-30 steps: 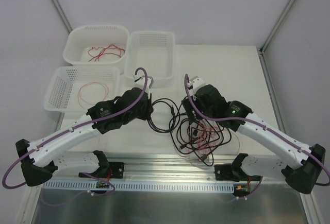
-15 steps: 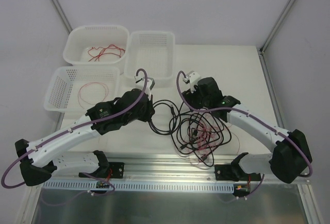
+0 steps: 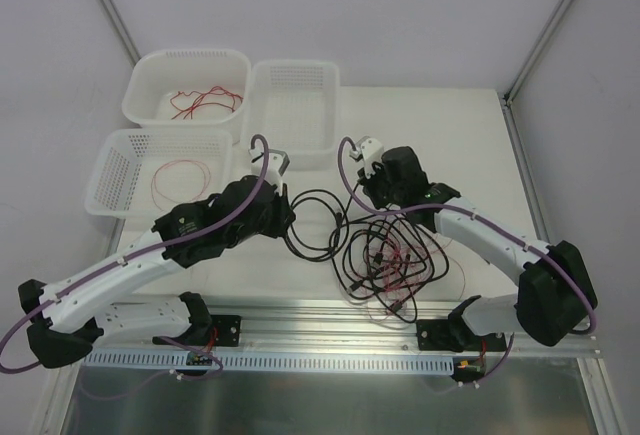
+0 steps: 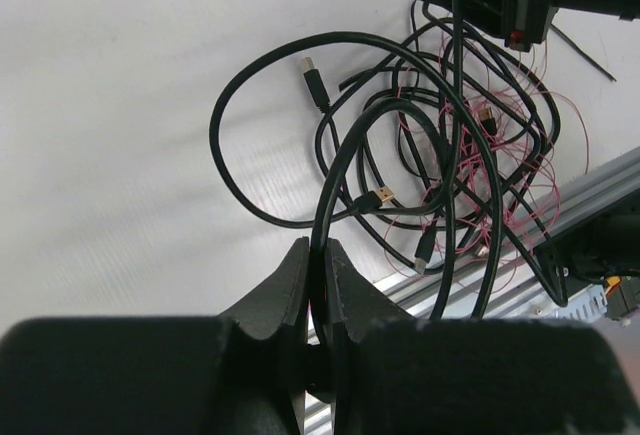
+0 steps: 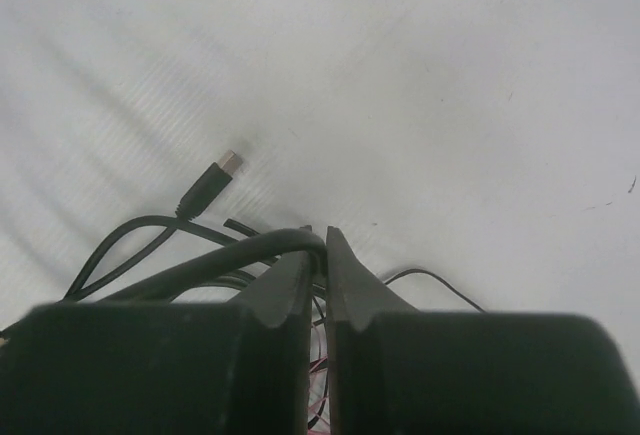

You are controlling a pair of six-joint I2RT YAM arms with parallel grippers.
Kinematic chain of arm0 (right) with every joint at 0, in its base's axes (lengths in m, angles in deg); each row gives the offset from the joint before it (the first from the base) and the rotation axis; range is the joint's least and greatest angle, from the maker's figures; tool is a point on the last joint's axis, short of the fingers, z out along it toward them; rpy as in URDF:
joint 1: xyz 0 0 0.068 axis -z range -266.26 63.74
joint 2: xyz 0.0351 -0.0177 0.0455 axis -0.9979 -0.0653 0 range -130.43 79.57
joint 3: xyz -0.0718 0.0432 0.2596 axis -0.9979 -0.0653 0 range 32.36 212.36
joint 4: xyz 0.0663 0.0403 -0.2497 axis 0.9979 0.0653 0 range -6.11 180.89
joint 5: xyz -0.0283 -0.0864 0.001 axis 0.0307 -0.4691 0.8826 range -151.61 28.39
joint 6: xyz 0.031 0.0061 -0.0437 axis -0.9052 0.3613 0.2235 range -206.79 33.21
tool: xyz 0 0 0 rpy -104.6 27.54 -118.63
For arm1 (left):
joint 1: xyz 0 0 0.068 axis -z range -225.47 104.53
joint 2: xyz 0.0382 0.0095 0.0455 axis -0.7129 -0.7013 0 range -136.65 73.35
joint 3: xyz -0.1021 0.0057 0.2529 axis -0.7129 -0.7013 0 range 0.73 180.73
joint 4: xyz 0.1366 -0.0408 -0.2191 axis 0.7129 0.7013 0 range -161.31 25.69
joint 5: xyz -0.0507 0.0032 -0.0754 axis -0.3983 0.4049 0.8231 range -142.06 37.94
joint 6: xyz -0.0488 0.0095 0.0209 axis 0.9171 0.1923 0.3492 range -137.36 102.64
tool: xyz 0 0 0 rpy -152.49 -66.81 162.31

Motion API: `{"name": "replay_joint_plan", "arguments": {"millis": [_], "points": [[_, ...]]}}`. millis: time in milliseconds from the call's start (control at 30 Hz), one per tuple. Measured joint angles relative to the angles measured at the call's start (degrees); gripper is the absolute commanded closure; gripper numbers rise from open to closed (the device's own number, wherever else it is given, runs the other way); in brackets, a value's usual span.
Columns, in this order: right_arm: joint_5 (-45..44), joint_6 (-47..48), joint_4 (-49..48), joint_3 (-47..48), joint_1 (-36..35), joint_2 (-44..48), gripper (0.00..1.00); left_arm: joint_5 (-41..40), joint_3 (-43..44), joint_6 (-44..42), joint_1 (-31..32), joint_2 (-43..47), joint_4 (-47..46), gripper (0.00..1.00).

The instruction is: Untangle the cables

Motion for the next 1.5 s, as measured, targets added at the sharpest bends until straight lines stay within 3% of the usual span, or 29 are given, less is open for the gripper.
{"name": "replay_joint_plan", "arguments": {"millis": [267, 567, 733, 1033, 1167, 1500], "points": [[-0.9, -3.96, 4.44, 0.13, 6.32, 4.98, 0.99, -6.16, -1.57, 2.29, -0.09, 3.82, 1.4, 1.0], [4.81, -16.65, 20.31, 8.9, 33.57, 21.84, 0.99, -8.85, -8.17, 6.19, -10.29, 4.5, 4.55, 1.0], [8.31, -20.83, 25.09, 14.73, 40.46, 28.11, 0.99, -9.01, -9.55, 6.38, -11.8, 1.29, 5.64, 1.0], [17.22, -30.18, 29.33, 21.2, 44.96, 29.77, 0.99, -8.72, -10.32, 8.31, -11.8, -6.8, 4.61, 1.0], [26.8, -35.17, 26.95, 22.93, 45.11, 27.45, 1.0, -6.73, -9.73, 9.09, -11.58, -10.21, 4.22, 1.0], [32.68, -36.98, 27.08, 23.08, 42.16, 22.18, 0.99, -4.24, 0.96, 8.9, -4.96, -16.48, 3.02, 1.0]]}}
